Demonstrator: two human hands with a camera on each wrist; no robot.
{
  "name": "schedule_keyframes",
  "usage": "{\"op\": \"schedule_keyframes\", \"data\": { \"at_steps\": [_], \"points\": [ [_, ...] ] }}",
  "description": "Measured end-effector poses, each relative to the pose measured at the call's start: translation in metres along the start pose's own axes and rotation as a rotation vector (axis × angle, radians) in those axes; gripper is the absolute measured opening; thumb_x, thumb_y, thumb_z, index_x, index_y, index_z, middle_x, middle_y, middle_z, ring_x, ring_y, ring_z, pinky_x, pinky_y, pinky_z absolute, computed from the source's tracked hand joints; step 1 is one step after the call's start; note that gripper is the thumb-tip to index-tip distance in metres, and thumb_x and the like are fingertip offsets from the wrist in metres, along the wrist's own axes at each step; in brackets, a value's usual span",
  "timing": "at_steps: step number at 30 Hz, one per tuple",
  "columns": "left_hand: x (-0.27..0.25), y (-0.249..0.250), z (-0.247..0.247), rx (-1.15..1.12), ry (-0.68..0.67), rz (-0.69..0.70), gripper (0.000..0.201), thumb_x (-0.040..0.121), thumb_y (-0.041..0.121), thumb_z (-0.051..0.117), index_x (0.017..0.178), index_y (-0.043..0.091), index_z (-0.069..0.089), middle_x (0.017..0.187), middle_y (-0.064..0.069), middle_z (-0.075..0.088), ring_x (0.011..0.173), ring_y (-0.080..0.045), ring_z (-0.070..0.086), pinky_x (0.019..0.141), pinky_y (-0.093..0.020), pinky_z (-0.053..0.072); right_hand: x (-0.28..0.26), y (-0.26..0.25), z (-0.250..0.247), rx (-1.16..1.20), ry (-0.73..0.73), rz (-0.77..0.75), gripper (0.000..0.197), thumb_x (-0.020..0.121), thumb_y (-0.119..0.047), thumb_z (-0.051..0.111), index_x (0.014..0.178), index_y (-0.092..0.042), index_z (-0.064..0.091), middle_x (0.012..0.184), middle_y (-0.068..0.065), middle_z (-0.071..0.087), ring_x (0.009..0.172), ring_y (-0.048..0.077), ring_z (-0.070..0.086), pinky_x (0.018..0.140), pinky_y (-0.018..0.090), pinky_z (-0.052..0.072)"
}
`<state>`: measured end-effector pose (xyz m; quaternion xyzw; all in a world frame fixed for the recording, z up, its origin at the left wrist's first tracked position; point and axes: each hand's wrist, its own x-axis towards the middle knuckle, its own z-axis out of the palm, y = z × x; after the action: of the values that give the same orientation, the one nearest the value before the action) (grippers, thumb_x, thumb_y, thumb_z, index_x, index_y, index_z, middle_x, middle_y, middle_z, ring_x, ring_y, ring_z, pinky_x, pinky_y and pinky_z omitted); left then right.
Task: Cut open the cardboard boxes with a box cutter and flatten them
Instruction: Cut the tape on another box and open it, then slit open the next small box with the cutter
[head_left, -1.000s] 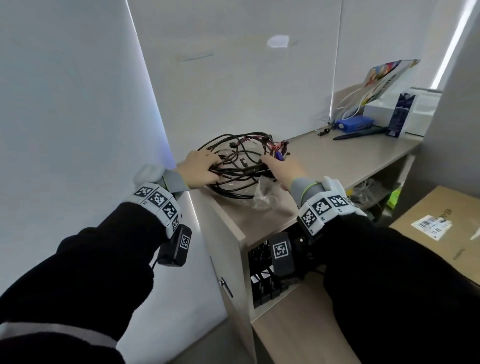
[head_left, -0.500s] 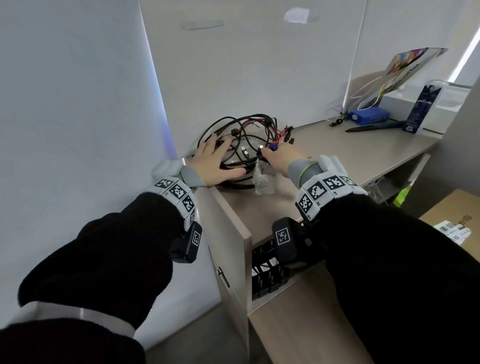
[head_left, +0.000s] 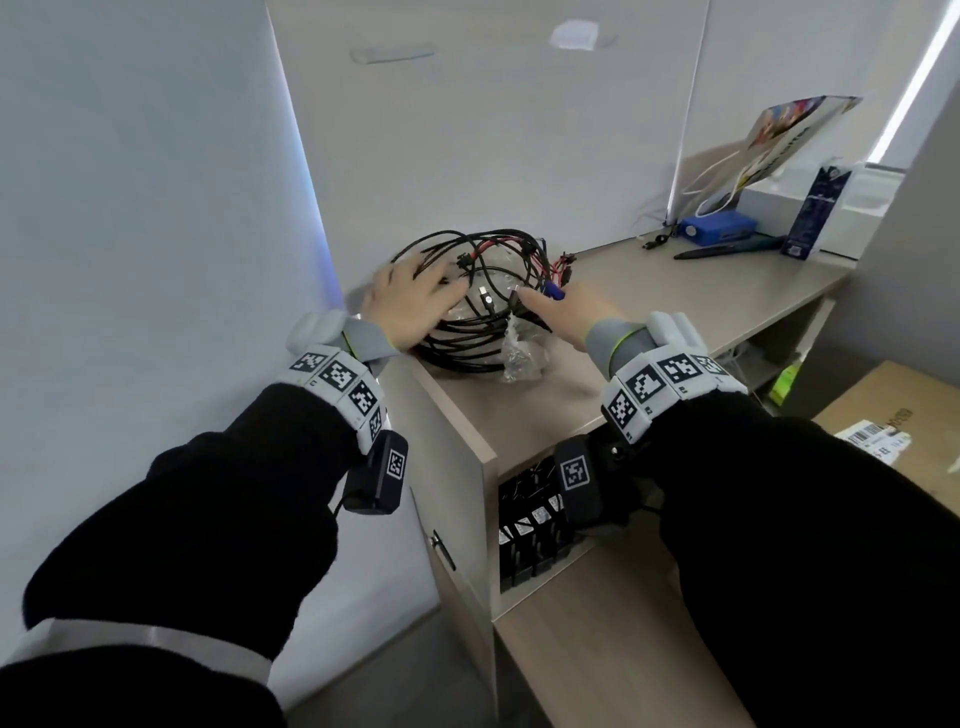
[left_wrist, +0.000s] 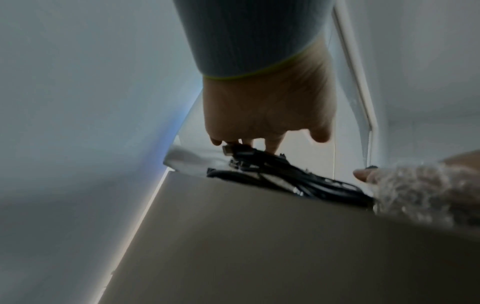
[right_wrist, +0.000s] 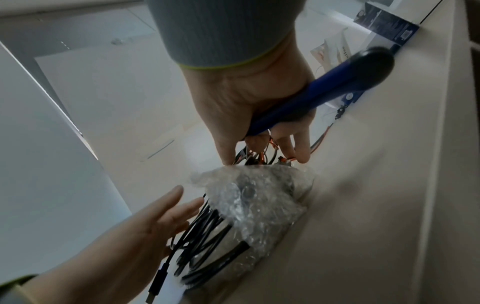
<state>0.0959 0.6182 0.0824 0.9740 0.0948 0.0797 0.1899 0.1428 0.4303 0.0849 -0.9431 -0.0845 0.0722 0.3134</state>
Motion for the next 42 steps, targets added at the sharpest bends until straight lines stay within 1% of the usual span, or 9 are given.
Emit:
{"op": "schedule_keyframes", "data": {
  "at_steps": [3, 10, 14, 18, 25, 30, 33, 37, 42],
  "points": [
    [-0.007, 0.013, -0.017, -0.094, 0.172, -0.012, 0.039, 0.098, 0.043, 0.035, 0.134, 0.039, 0.049, 0.147, 0.006, 0.033, 0.139, -0.02, 0.018, 0.112, -0.035, 0.011, -0.014, 0.002, -0.009, 0.061, 0.041, 0.001, 0.047, 0.095, -0.046, 0.042, 0.063, -0.014, 0.032, 0.06, 0.003, 0.035, 0.054, 0.02, 0.034, 0.05, 0.027, 0.024],
    [-0.034, 0.085, -0.022, -0.124, 0.241, 0.233, 0.036, 0.098, 0.032, 0.038, 0.129, 0.034, 0.055, 0.137, 0.004, 0.039, 0.134, -0.022, 0.023, 0.107, -0.033, 0.016, -0.056, 0.028, -0.037, 0.073, 0.177, 0.034, 0.036, 0.095, -0.027, 0.042, 0.063, -0.015, 0.032, 0.062, 0.002, 0.035, 0.063, 0.023, 0.038, 0.05, 0.027, 0.024],
    [-0.052, 0.15, 0.005, -0.171, 0.096, 0.408, 0.05, 0.086, 0.055, 0.03, 0.125, 0.039, 0.057, 0.134, 0.004, 0.041, 0.134, -0.021, 0.025, 0.11, -0.031, 0.015, -0.094, 0.068, -0.066, 0.054, 0.215, 0.091, 0.03, 0.091, -0.027, 0.044, 0.064, -0.016, 0.038, 0.064, 0.002, 0.041, 0.068, 0.024, 0.045, 0.059, 0.029, 0.032],
    [-0.087, 0.231, 0.051, -0.195, -0.017, 0.519, 0.059, 0.08, 0.054, 0.024, 0.125, 0.036, 0.057, 0.136, 0.001, 0.042, 0.136, -0.021, 0.026, 0.111, -0.035, 0.015, -0.157, 0.145, -0.109, 0.033, 0.318, 0.172, 0.032, 0.091, -0.027, 0.047, 0.061, -0.017, 0.039, 0.061, 0.002, 0.044, 0.058, 0.02, 0.043, 0.052, 0.029, 0.029],
    [-0.18, 0.366, 0.16, -0.215, -0.325, 0.704, 0.075, 0.064, 0.073, 0.017, 0.115, 0.041, 0.061, 0.131, 0.003, 0.052, 0.132, -0.023, 0.034, 0.111, -0.043, 0.022, -0.289, 0.287, -0.164, 0.042, 0.443, 0.473, 0.031, 0.089, -0.028, 0.05, 0.062, -0.017, 0.04, 0.065, 0.001, 0.048, 0.073, 0.026, 0.05, 0.061, 0.027, 0.034],
    [-0.263, 0.438, 0.215, -0.205, -0.519, 0.867, 0.075, 0.068, 0.07, 0.022, 0.116, 0.033, 0.066, 0.128, 0.0, 0.06, 0.125, -0.028, 0.046, 0.107, -0.043, 0.034, -0.385, 0.372, -0.182, 0.104, 0.542, 0.675, 0.024, 0.089, -0.033, 0.052, 0.072, -0.016, 0.053, 0.072, 0.002, 0.056, 0.074, 0.024, 0.056, 0.069, 0.032, 0.045],
    [-0.313, 0.47, 0.244, -0.208, -0.712, 0.976, 0.051, 0.086, 0.058, 0.037, 0.116, 0.027, 0.066, 0.123, 0.0, 0.061, 0.116, -0.021, 0.052, 0.1, -0.037, 0.04, -0.44, 0.414, -0.178, 0.119, 0.569, 0.811, 0.023, 0.089, -0.031, 0.051, 0.072, -0.016, 0.051, 0.07, 0.0, 0.053, 0.068, 0.02, 0.053, 0.065, 0.031, 0.044],
    [-0.354, 0.485, 0.275, -0.05, -0.917, 1.094, 0.025, 0.097, 0.033, 0.048, 0.105, 0.016, 0.066, 0.102, 0.001, 0.066, 0.086, -0.012, 0.057, 0.074, -0.024, 0.042, -0.48, 0.45, -0.152, 0.085, 0.459, 0.962, 0.028, 0.088, -0.027, 0.051, 0.065, -0.016, 0.04, 0.063, 0.0, 0.045, 0.06, 0.02, 0.047, 0.052, 0.028, 0.034],
    [-0.389, 0.481, 0.304, 0.192, -1.151, 1.114, 0.033, 0.094, 0.04, 0.053, 0.101, 0.011, 0.067, 0.088, 0.001, 0.068, 0.077, -0.015, 0.061, 0.08, -0.028, 0.048, -0.506, 0.479, -0.11, 0.204, 0.309, 1.105, 0.039, 0.083, -0.042, 0.064, 0.068, -0.015, 0.04, 0.064, -0.001, 0.044, 0.054, 0.014, 0.043, 0.048, 0.026, 0.033]
  ]
}}
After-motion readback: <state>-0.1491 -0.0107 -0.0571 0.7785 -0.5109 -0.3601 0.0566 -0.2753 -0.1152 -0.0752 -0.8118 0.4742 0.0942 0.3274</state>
